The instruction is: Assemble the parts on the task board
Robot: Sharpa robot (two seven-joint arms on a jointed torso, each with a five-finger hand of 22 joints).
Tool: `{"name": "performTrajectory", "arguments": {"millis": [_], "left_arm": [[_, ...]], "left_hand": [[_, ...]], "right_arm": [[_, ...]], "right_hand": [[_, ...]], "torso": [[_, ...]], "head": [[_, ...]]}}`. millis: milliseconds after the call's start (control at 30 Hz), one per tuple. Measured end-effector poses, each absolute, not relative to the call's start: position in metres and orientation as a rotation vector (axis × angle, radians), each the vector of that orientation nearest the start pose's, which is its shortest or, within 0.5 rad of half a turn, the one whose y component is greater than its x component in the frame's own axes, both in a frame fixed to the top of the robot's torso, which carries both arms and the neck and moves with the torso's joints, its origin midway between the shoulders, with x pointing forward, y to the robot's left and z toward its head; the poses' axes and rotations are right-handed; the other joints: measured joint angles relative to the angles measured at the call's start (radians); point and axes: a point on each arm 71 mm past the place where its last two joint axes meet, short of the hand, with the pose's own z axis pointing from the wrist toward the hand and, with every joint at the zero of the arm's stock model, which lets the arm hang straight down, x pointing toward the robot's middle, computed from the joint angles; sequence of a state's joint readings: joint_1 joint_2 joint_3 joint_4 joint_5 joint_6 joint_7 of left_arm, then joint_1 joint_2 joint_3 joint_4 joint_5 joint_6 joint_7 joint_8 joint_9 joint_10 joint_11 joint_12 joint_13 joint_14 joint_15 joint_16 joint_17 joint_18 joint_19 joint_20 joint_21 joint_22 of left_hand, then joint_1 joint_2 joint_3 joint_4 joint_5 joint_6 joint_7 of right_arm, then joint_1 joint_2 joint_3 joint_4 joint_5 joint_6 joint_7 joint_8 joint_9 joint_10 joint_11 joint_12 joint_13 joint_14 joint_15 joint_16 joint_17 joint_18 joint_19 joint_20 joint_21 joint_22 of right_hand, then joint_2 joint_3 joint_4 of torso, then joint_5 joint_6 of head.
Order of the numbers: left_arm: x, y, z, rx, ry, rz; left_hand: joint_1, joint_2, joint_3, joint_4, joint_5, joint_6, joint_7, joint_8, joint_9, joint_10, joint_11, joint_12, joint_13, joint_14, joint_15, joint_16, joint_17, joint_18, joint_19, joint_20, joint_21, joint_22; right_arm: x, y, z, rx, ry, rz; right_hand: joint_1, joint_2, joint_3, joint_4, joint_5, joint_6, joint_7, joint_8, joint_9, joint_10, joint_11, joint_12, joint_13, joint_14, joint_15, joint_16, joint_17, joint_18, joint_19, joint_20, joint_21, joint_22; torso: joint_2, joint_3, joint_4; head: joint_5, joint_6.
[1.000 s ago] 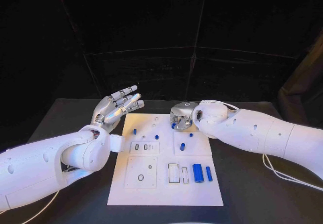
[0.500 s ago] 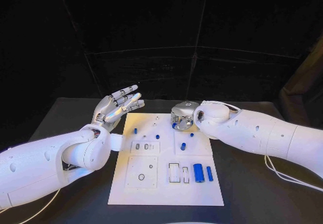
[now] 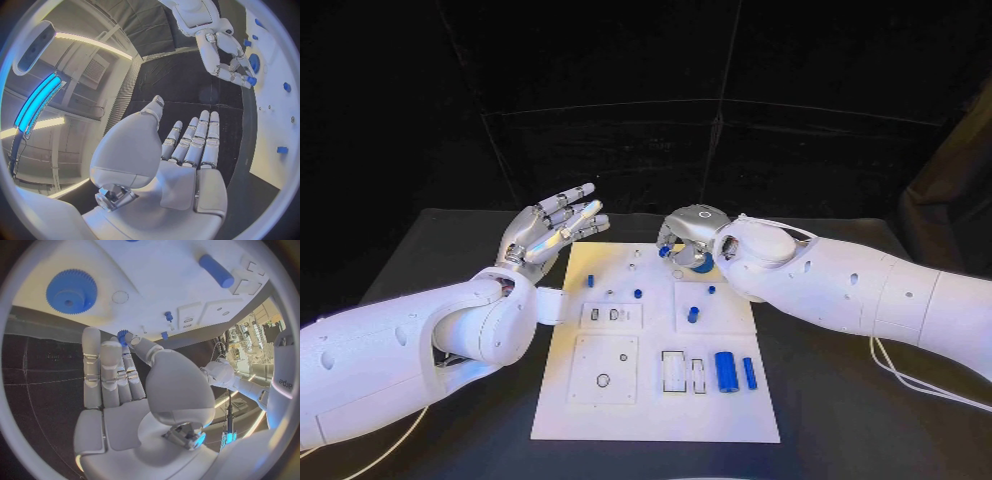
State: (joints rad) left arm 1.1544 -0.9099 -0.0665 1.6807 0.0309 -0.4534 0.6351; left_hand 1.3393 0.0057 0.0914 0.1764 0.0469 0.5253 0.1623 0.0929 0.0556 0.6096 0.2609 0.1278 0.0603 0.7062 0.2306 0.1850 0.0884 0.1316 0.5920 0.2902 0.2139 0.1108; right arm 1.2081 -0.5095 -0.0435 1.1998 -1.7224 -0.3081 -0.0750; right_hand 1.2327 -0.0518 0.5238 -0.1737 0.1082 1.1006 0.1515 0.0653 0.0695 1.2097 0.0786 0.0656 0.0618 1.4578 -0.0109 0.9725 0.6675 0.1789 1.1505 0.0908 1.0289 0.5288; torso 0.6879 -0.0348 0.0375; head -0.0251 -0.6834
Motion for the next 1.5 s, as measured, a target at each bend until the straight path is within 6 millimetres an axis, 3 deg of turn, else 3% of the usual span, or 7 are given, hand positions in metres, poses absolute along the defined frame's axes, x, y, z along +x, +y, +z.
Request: {"name": "performTrajectory", "arguments": {"millis": [433,900,1500], "left_arm": [[0.45,0.205,-0.182,-1.069,1.226,-1.595],[0.451,0.203,-0.182,-1.068,1.228,-1.599],[0.451,0.201,-0.181,-1.066,1.228,-1.604]], "left_hand": [[0.004,0.004,-0.003,-0.003,0.0,0.0,0.0,0.0,0.0,0.0,0.0,0.0,0.0,0.0,0.0,0.0,0.0,0.0,0.0,0.0,0.0,0.0],[0.004,0.004,-0.003,-0.003,0.0,0.0,0.0,0.0,0.0,0.0,0.0,0.0,0.0,0.0,0.0,0.0,0.0,0.0,0.0,0.0,0.0,-0.001],[0.004,0.004,-0.003,-0.003,0.0,0.0,0.0,0.0,0.0,0.0,0.0,0.0,0.0,0.0,0.0,0.0,-0.001,0.0,0.0,0.0,0.0,0.0]], "right_arm": [[0.539,-0.096,-0.194,-0.423,1.504,0.544],[0.546,-0.086,-0.197,-0.429,1.512,0.536],[0.55,-0.074,-0.2,-0.443,1.536,0.525]], "right_hand": [[-0.004,-0.004,0.004,0.004,0.0,0.0,0.0,-0.003,-0.001,0.0,0.0,0.0,0.0,0.0,0.0,0.009,0.007,0.0,0.0,0.0,0.007,0.006],[-0.004,-0.004,0.007,0.007,0.0,0.0,0.0,-0.005,-0.001,0.0,0.0,0.0,0.0,0.0,0.0,0.013,0.01,0.0,0.0,0.0,0.011,0.01],[-0.008,-0.008,0.011,0.011,0.0,0.0,0.0,-0.005,-0.003,0.0,0.0,0.0,0.0,0.0,0.0,0.017,0.013,0.0,0.0,0.0,0.011,0.012]], "torso": [[0.011,-0.0058,0.0085],[0.018,-0.0112,0.0145],[0.022,-0.0148,0.0165]], "head": [[-0.004,0.006],[0.0,0.005],[0.002,0.005]]}}
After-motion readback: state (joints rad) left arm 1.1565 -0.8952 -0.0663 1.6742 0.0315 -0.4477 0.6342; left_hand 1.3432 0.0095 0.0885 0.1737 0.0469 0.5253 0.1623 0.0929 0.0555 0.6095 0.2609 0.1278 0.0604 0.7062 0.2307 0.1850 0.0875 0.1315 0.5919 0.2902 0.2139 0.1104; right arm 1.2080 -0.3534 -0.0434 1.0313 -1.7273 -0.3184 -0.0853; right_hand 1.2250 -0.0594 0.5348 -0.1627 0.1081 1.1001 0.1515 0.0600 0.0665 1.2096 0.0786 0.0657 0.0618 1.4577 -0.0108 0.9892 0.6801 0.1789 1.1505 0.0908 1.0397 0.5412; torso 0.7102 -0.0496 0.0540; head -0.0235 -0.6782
